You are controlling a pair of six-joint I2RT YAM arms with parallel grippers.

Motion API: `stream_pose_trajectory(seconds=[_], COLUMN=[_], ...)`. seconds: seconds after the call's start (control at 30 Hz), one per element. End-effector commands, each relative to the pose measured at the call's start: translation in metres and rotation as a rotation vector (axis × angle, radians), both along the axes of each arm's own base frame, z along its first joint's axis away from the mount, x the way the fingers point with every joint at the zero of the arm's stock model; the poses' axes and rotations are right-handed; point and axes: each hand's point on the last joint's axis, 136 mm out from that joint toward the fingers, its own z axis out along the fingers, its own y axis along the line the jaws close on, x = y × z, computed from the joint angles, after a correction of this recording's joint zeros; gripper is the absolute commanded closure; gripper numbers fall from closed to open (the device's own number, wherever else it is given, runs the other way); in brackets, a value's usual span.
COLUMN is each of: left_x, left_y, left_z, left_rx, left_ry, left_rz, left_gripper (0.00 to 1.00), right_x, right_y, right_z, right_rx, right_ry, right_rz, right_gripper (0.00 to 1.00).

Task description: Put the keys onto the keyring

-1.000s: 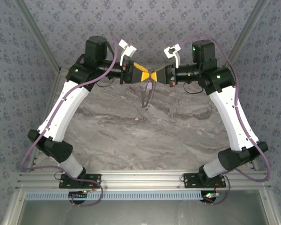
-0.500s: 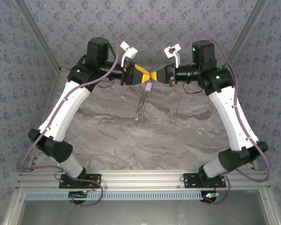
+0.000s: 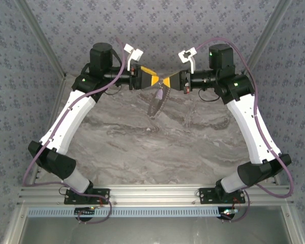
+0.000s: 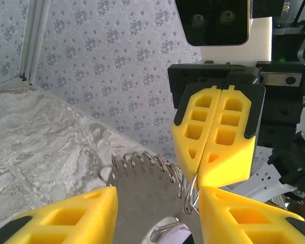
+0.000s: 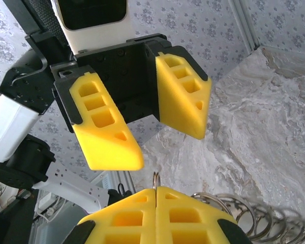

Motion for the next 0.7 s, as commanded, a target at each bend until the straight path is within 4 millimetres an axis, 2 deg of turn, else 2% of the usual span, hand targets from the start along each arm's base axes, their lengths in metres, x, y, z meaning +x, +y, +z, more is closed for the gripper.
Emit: stream_pose_trajectory(seconds=[0.0,0.27,0.33,0.43,0.6,0.67], left_x=[-0.011,-0.022,-0.025,-0.027,-0.029,-0.030], left_y=[-0.001,-0.012,-0.014,-0.015,-0.015,-0.015], left_z=[0.016,0.019,0.020,0.022,0.024,0.025], left_rx=[-0.037,-0.053,-0.056,-0.059,-0.066,-0.069], left_ry=[-0.041,-0.029,-0.028,-0.030,-0.034,-0.036], left_rz=[-0.021,-0.091,-0.102,-0.110,-0.116,-0.119], left_gripper=[0.55,0.56,0.58,0.68,0.95,1.00], right_x=[-0.014,-0.013,-0.013,-0.013,-0.013,-0.012], right_y=[0.001,0.003,0.002,0.002,0.002,0.002], right_z=[0.021,0.024,0.024,0.023,0.023,0.023], right_rx=[0.055,0.068,0.067,0.067,0.067,0.066], right_ry=[-0.047,-0.049,-0.050,-0.048,-0.050,-0.046], right_rz=[0.039,0.040,0.039,0.039,0.039,0.036], right_gripper=[1.00,1.00,1.00,1.00,1.00,1.00])
